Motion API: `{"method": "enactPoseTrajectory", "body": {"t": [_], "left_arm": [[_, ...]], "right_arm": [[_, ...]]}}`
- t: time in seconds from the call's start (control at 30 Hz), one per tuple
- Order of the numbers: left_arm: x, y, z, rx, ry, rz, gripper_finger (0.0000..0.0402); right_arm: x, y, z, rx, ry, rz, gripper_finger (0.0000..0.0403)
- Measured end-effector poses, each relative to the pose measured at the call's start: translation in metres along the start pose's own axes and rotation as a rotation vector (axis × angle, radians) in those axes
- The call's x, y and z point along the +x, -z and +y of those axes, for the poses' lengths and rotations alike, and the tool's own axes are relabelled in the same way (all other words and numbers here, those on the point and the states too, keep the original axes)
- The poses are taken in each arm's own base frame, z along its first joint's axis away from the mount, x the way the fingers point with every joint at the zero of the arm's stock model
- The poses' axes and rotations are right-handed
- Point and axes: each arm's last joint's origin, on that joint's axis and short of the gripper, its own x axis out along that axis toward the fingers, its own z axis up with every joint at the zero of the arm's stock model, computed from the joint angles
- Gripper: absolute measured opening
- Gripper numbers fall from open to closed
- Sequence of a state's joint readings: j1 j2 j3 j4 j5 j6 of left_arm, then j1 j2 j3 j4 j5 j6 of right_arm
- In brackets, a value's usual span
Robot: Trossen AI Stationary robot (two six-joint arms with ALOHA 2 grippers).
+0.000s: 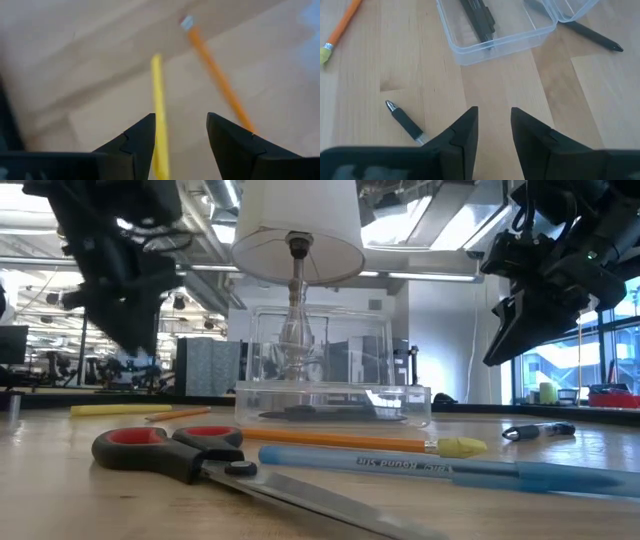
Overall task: Pick & place school supplies into a supply box
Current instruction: Put the yellow pen into the transparent supply box
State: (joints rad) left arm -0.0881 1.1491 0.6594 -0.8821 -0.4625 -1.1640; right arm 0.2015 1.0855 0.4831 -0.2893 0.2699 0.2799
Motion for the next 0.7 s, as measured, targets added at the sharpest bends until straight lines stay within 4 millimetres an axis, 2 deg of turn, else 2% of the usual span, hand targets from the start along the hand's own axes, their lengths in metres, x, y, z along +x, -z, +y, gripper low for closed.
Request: {"method": "enactPoseTrajectory", "body": {"t": [0.3, 0.7], "left_arm": [[0.022, 0.005, -0.007, -0.043, -0.094, 0.149, 0.0145], [0.054, 0.013, -0.012, -0.114, -0.226, 0.339, 0.0144]], "right_arm": [[0.000, 0.000, 0.000, 0.000, 0.000, -0.001, 0.0120], [0.000, 0.000, 0.000, 0.000, 0.000, -0.001, 0.0120]]}}
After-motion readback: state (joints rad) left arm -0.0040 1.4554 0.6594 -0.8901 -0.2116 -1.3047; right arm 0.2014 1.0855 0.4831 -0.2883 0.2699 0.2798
